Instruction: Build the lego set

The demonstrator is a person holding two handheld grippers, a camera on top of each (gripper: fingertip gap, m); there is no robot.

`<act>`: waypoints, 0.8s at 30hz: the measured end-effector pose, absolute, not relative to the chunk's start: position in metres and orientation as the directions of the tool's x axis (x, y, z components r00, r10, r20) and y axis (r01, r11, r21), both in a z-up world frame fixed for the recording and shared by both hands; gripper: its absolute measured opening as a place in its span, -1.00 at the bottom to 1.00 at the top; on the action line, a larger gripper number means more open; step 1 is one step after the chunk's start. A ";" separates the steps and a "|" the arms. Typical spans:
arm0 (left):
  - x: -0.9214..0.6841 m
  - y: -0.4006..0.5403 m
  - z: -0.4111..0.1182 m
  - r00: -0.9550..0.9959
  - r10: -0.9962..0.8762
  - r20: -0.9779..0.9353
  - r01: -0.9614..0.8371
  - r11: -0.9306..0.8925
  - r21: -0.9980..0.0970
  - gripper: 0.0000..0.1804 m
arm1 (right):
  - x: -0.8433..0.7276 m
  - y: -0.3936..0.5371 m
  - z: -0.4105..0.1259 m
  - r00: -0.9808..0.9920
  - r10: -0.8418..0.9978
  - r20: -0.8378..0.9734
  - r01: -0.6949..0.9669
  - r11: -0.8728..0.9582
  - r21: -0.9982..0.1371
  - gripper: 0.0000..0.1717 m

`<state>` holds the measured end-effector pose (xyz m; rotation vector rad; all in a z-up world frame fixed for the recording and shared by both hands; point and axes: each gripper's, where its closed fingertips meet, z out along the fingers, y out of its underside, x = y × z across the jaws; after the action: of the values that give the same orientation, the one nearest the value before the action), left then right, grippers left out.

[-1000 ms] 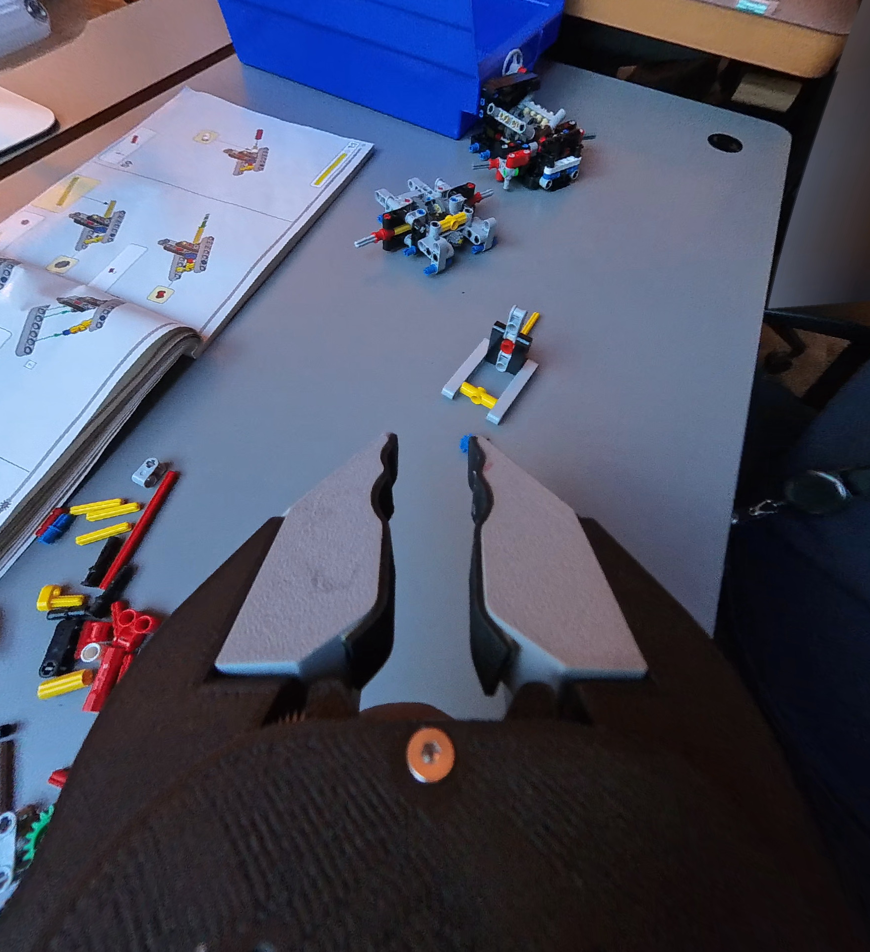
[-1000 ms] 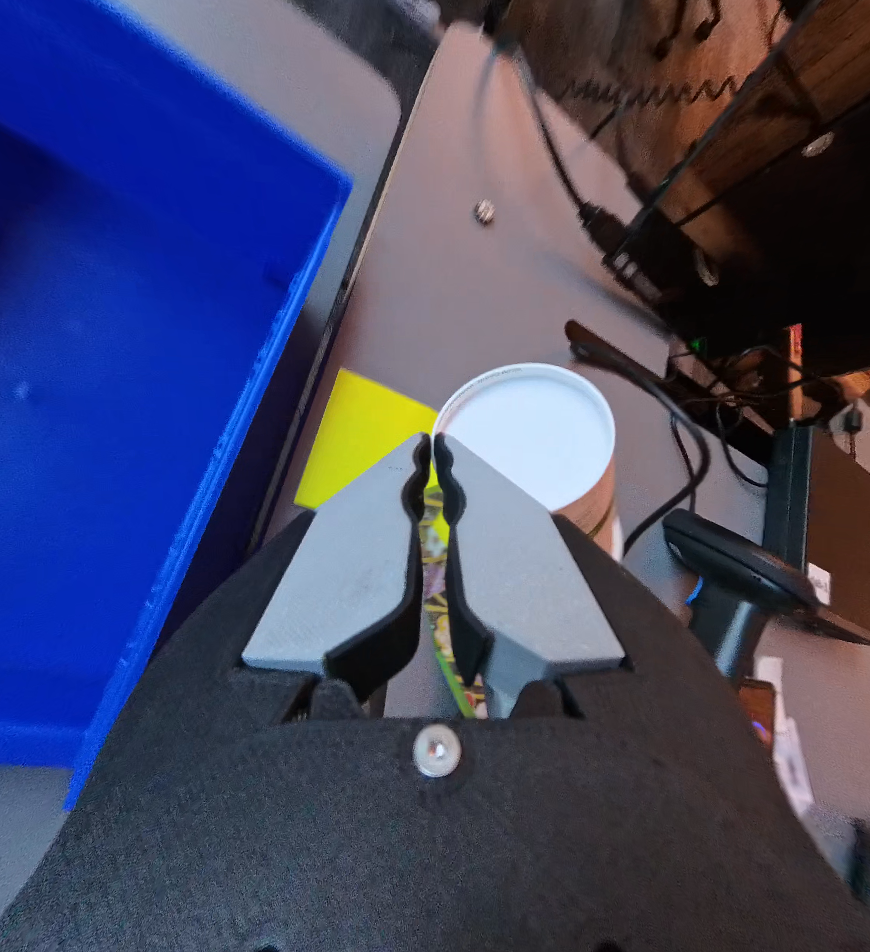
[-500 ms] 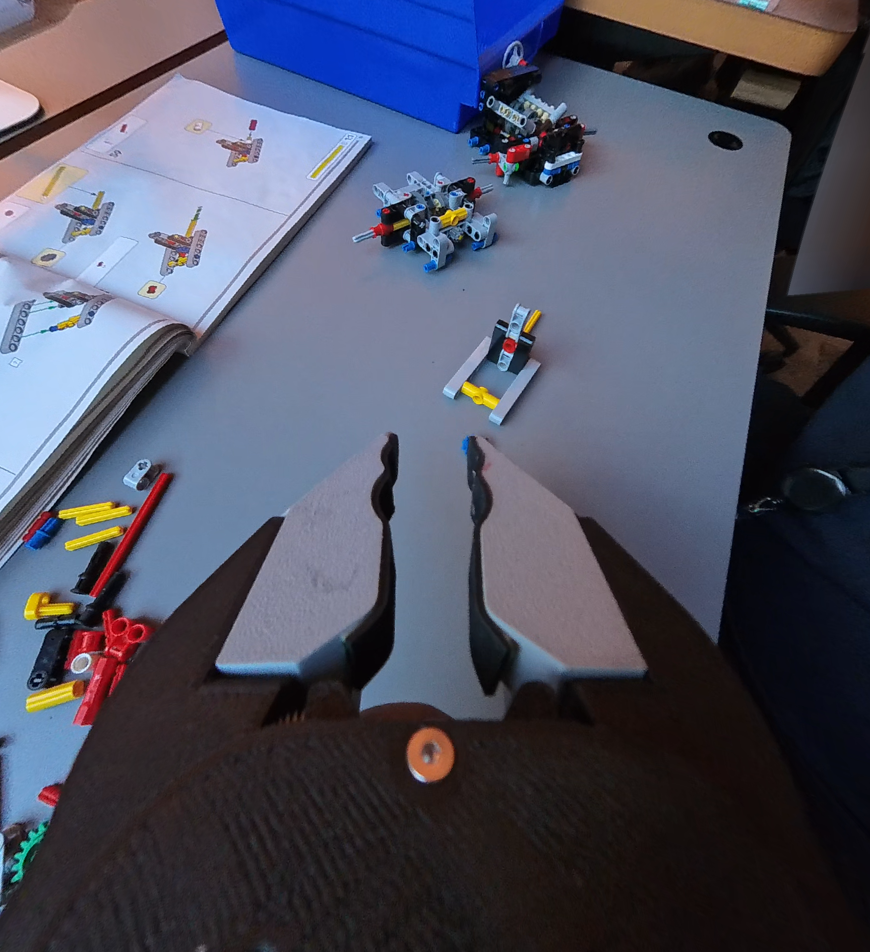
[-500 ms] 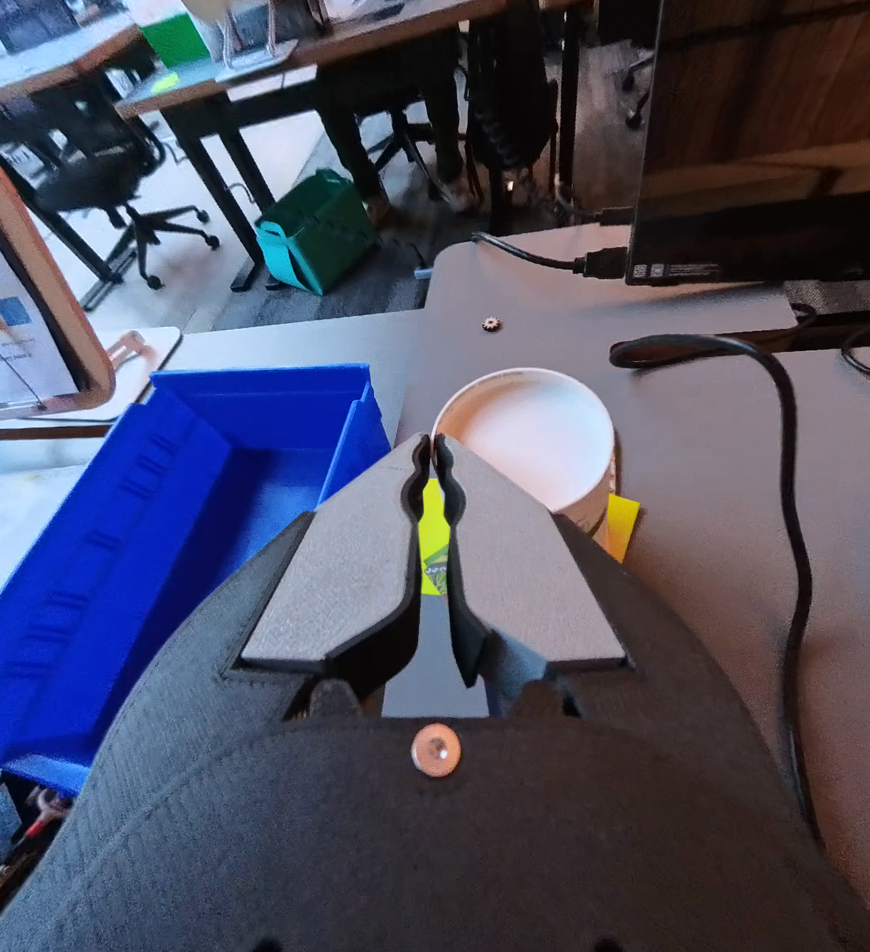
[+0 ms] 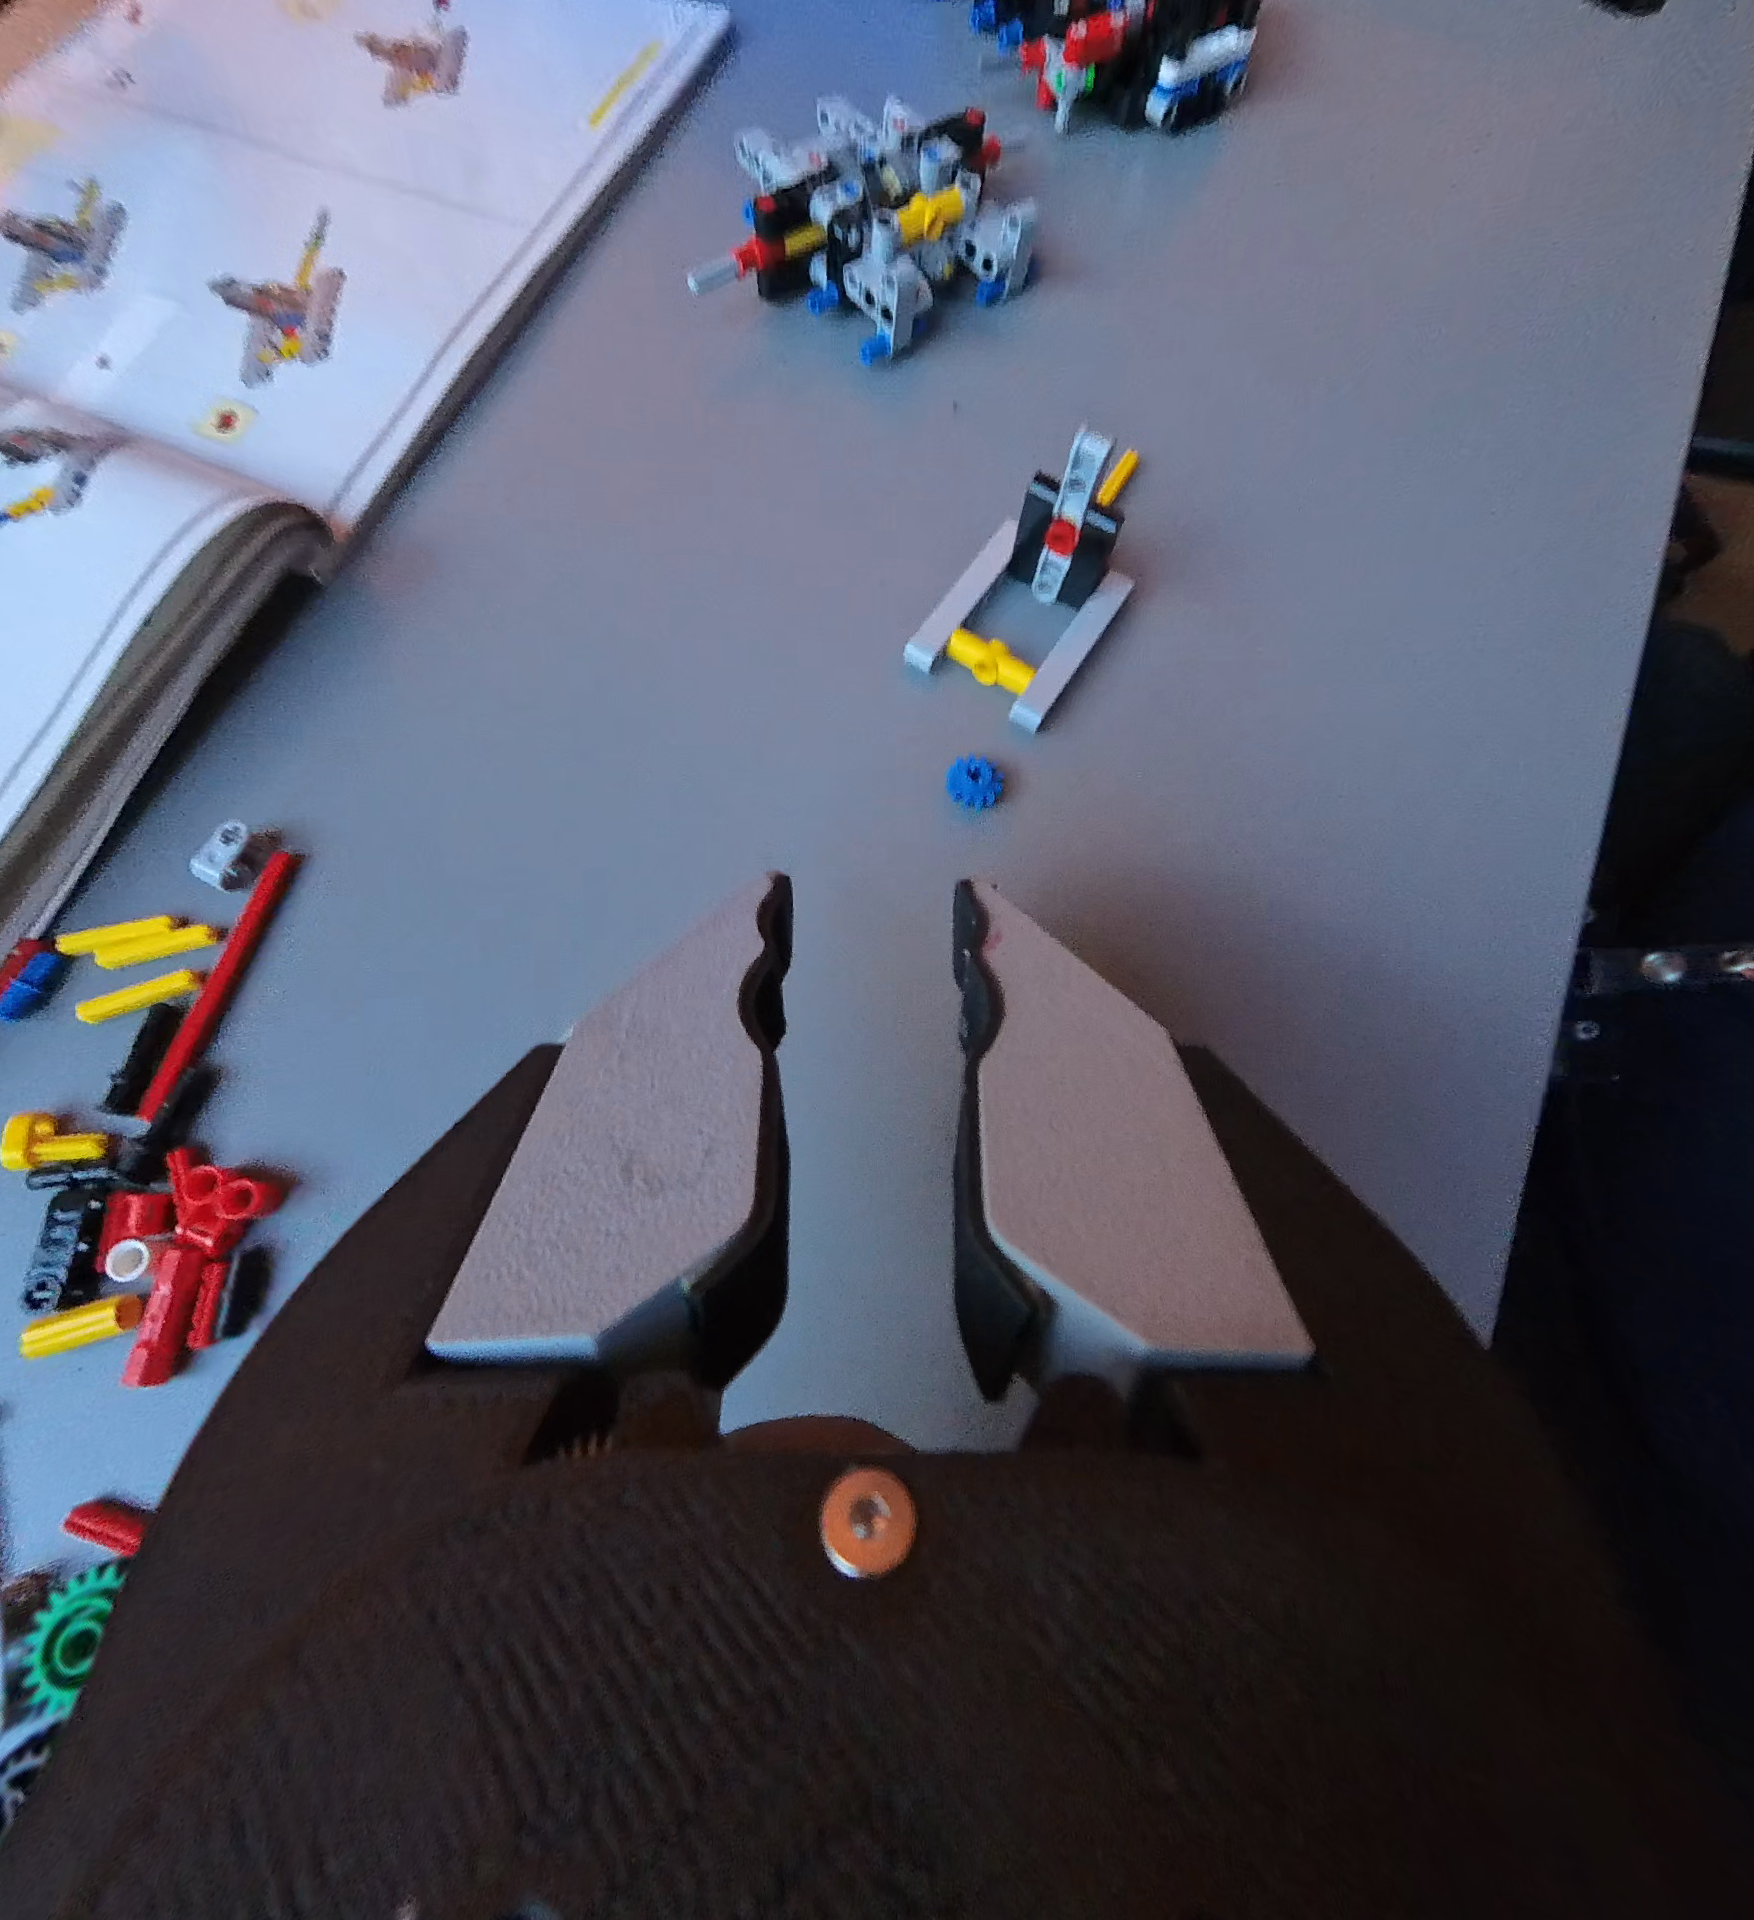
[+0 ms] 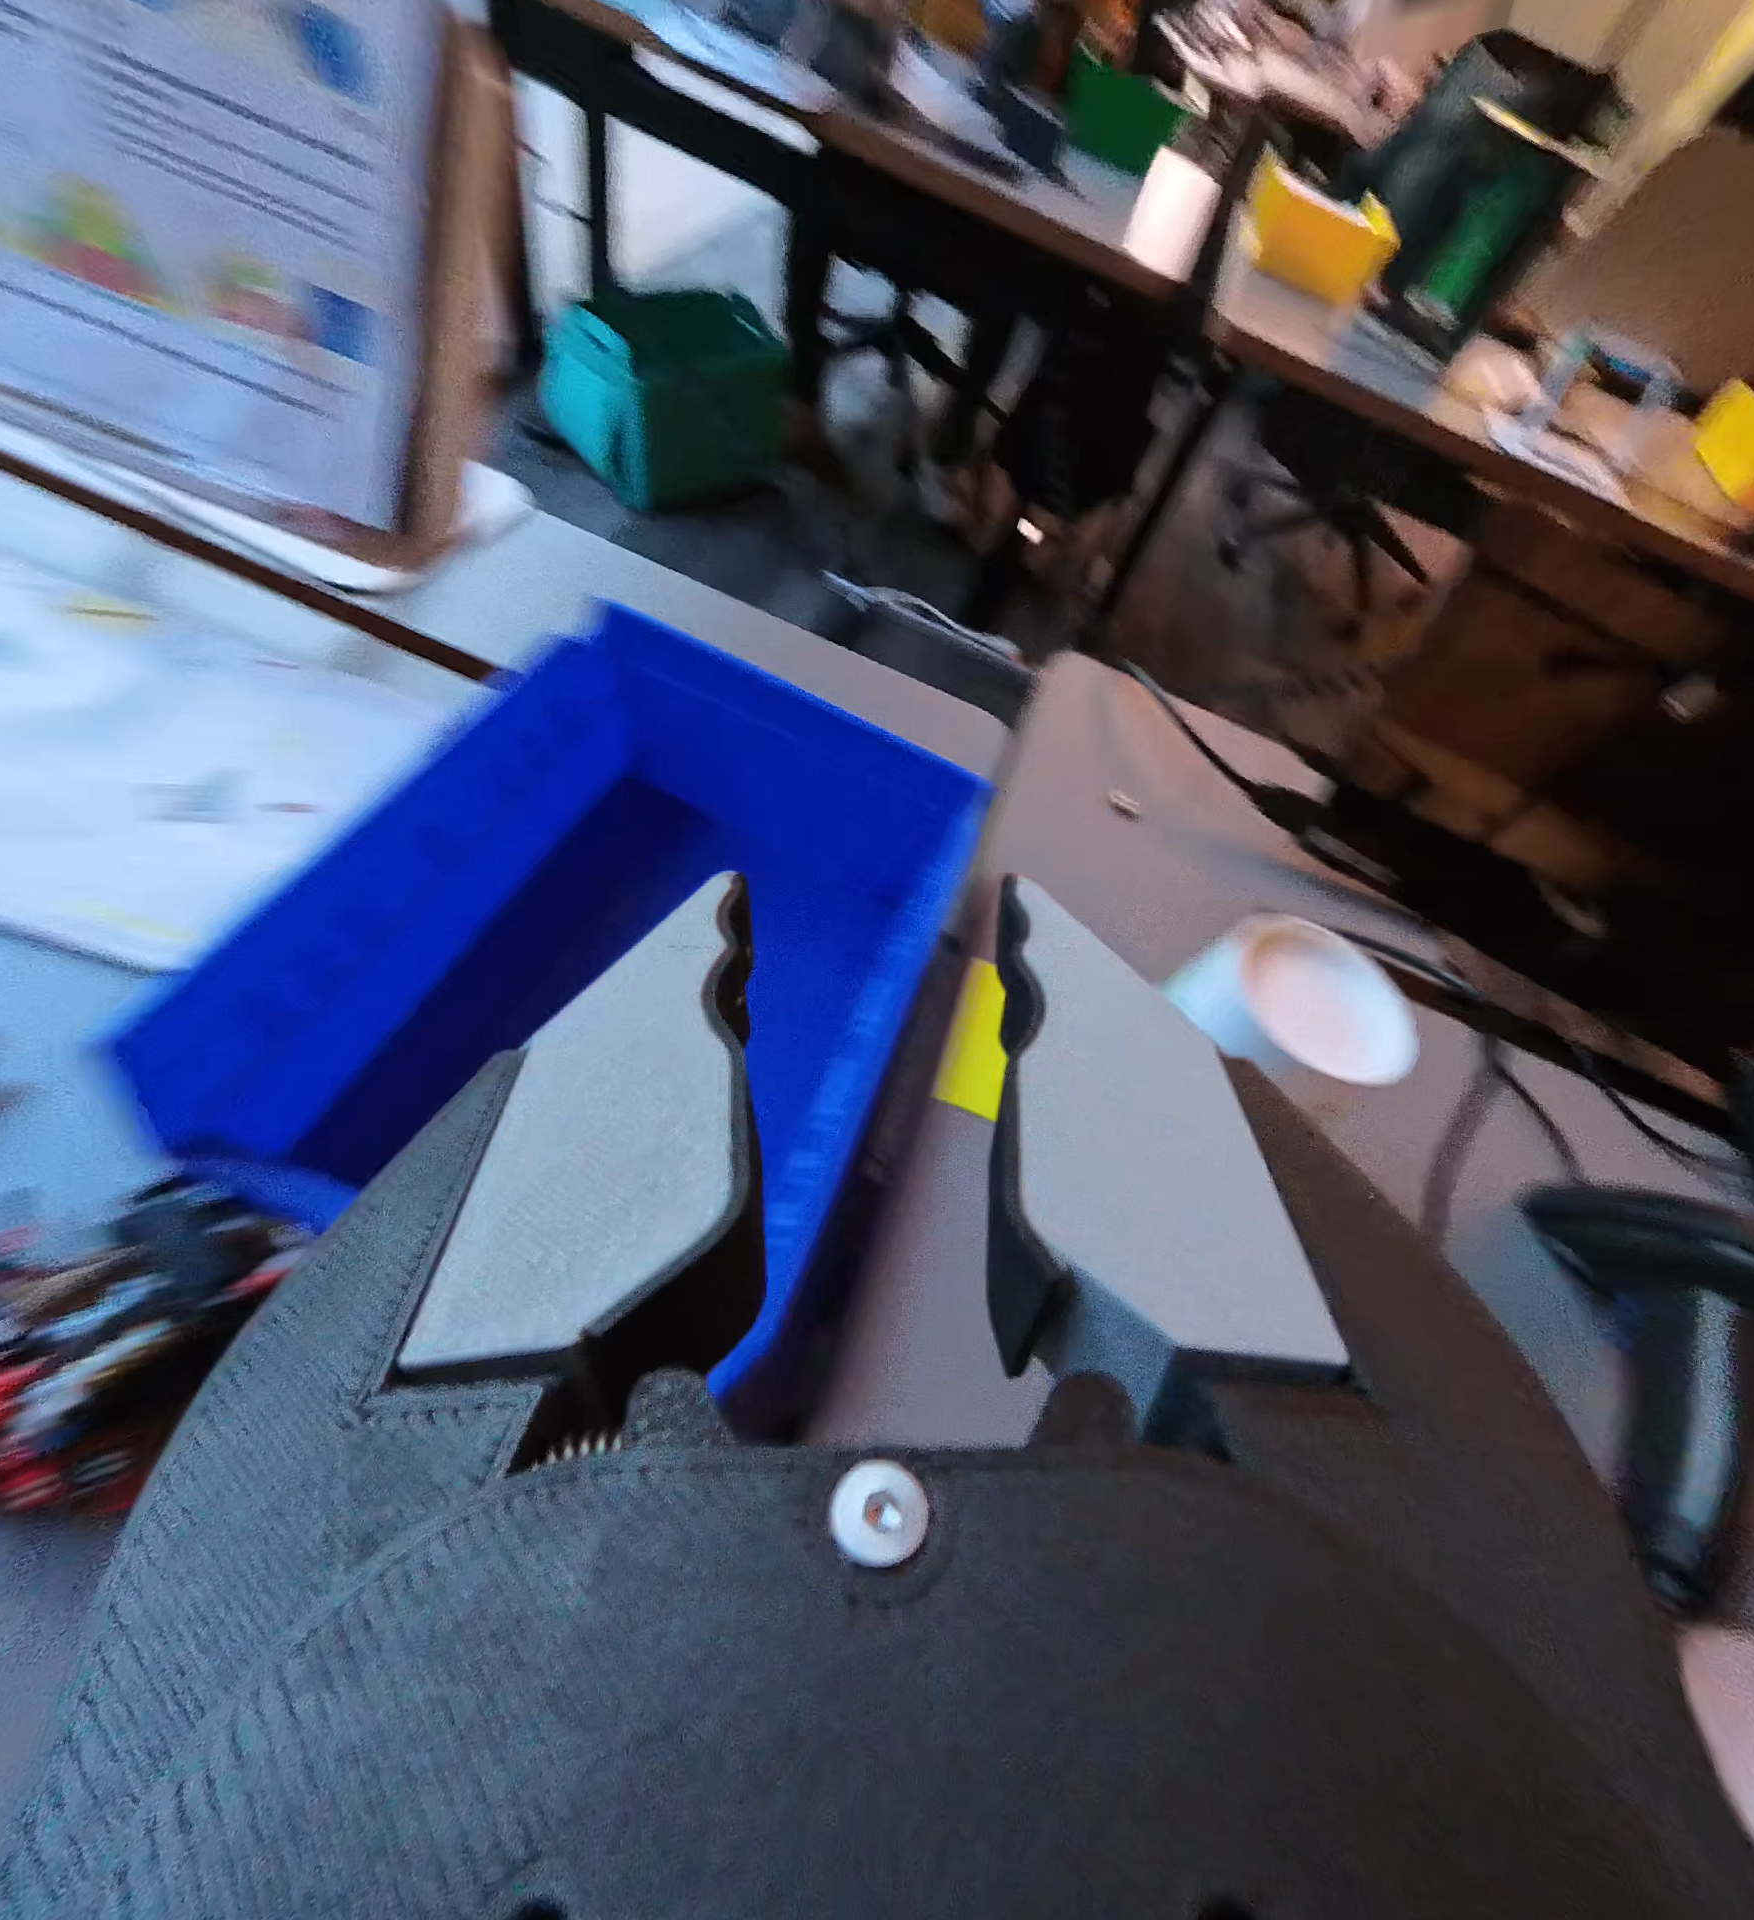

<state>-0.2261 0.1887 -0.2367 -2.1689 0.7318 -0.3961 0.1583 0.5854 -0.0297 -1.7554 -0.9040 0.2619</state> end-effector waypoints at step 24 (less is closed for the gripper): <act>-0.334 0.107 -0.241 0.978 -0.207 -0.022 -0.158 -0.671 -0.725 -0.84 | -0.129 0.292 -0.212 0.056 0.958 0.281 0.387 0.239 -0.891 -0.94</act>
<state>-0.3338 0.1075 -0.2415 -2.3178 0.2533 -0.0791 -0.1286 0.2919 -0.2121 -1.3195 -1.5110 0.7179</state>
